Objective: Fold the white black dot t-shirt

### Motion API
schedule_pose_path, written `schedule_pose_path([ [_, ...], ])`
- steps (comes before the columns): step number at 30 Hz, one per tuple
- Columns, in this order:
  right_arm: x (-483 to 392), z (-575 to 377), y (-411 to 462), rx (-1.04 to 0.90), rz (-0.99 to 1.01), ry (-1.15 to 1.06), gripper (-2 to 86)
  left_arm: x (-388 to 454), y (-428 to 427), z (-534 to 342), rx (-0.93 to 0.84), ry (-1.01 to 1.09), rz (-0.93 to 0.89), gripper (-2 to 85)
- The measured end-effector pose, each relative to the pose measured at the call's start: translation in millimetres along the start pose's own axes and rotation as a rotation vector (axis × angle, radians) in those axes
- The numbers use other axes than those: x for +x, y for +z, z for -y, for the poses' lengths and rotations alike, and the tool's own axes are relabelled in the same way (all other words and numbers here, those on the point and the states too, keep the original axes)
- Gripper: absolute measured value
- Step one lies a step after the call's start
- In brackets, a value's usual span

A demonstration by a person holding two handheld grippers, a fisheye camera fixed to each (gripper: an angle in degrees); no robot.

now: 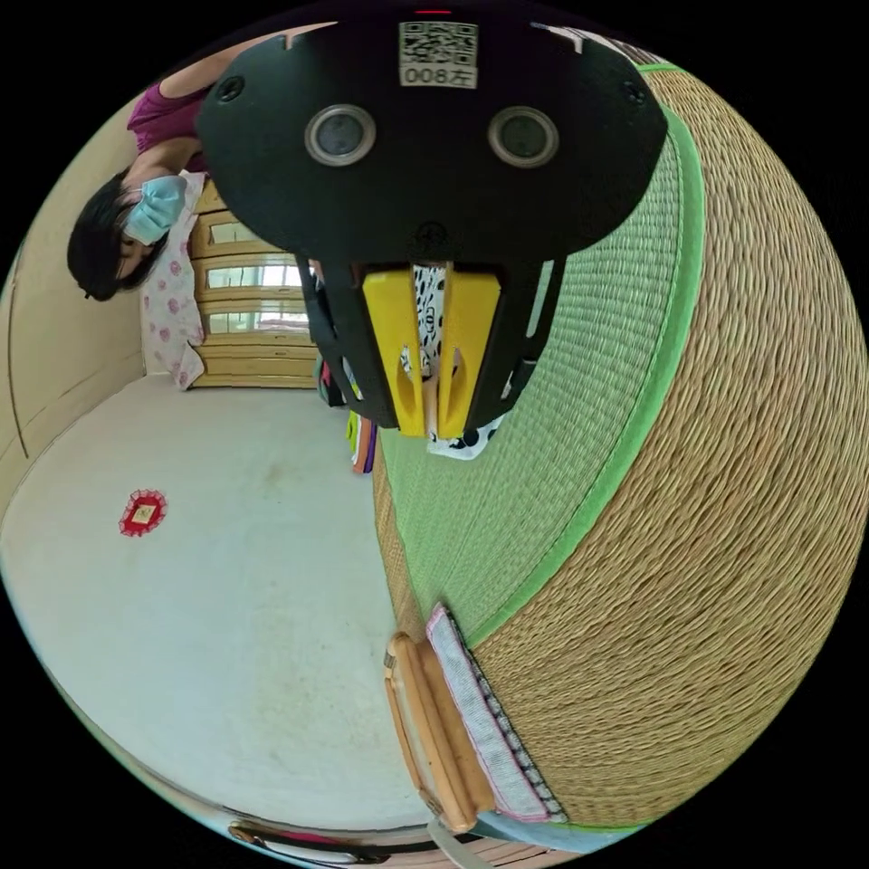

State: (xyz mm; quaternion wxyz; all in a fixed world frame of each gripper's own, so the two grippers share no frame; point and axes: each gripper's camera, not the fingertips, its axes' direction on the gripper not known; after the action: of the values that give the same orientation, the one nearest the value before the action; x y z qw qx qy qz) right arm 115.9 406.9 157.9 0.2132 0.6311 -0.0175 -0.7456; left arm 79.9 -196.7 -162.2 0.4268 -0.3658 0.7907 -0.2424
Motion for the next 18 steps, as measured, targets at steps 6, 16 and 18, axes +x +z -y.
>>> schedule_pose_path([
  [6,15.4,8.0,-6.2,0.037,0.031,0.027,2.0,-16.6,19.1,17.9,0.020,-0.053,-0.027,7.1],
  [16,17.7,-8.0,-8.4,0.110,0.093,0.002,1.4,-31.7,37.0,21.6,0.085,-0.090,-0.169,7.4],
  [18,15.5,-14.7,-8.8,0.125,0.075,-0.006,1.0,-34.2,38.2,16.0,0.119,-0.097,-0.186,7.0],
])
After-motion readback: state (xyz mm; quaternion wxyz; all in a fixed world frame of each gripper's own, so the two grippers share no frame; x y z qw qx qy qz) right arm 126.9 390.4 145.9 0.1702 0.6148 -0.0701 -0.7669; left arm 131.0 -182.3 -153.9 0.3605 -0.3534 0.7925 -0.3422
